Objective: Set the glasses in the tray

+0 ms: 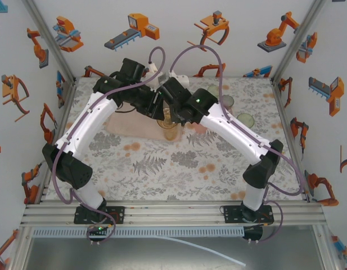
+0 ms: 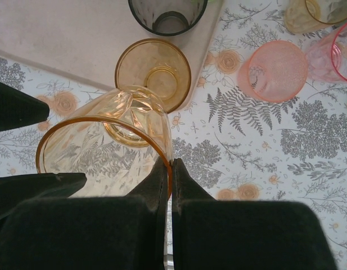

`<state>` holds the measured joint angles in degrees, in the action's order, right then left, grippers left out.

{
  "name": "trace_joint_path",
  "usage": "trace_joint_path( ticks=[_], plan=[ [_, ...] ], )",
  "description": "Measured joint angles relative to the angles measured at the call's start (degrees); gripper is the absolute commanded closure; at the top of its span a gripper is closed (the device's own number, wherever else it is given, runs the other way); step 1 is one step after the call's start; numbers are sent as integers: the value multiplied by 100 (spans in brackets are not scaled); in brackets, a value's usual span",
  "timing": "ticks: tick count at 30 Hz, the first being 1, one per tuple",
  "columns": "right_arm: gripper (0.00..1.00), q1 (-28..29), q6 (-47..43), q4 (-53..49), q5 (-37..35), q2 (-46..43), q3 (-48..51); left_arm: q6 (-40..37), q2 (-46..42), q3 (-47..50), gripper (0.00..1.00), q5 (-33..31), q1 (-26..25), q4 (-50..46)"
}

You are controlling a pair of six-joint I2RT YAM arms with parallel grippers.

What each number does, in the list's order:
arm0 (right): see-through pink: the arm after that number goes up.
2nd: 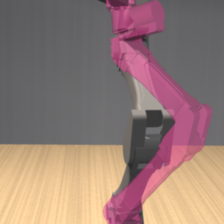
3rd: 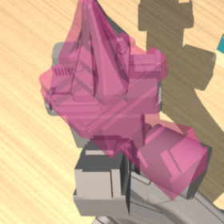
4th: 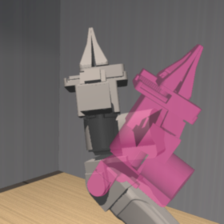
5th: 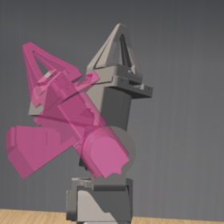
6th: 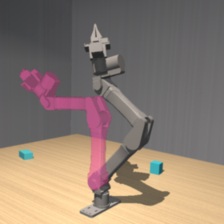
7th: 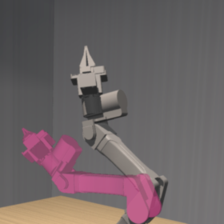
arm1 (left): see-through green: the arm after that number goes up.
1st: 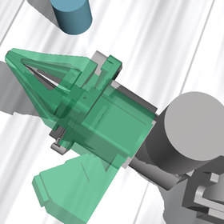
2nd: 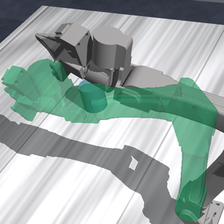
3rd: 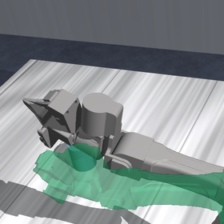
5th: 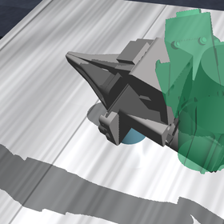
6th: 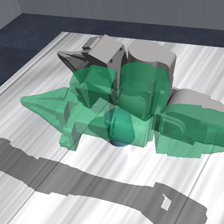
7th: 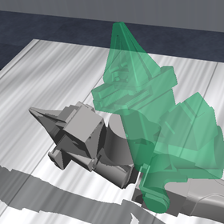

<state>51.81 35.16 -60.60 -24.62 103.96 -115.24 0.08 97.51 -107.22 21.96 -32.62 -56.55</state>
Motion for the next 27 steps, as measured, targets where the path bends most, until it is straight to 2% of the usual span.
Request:
trace_joint_path(
  ticks=[2, 5, 11, 13, 23, 27],
  plan=[
    [100, 9, 0, 7, 15, 98, -92, 4, 0, 0, 54, -92, 0, 0],
    [100, 15, 0, 17, 35, 199, -195, 28, 0, 11, 62, -251, 0, 7],
    [100, 15, -2, 94, 55, 310, -264, 37, 0, 122, 70, -575, 0, 37],
    [100, 20, -2, 114, 55, 354, -271, 42, -2, 160, 78, -693, 2, 42],
    [100, 85, 26, 227, 98, 509, -385, 79, -4, 227, 97, -1211, -2, 61],
    [93, 85, 26, 262, 105, 562, -428, 76, -4, 227, 100, -1327, -4, 61]
  ],
)
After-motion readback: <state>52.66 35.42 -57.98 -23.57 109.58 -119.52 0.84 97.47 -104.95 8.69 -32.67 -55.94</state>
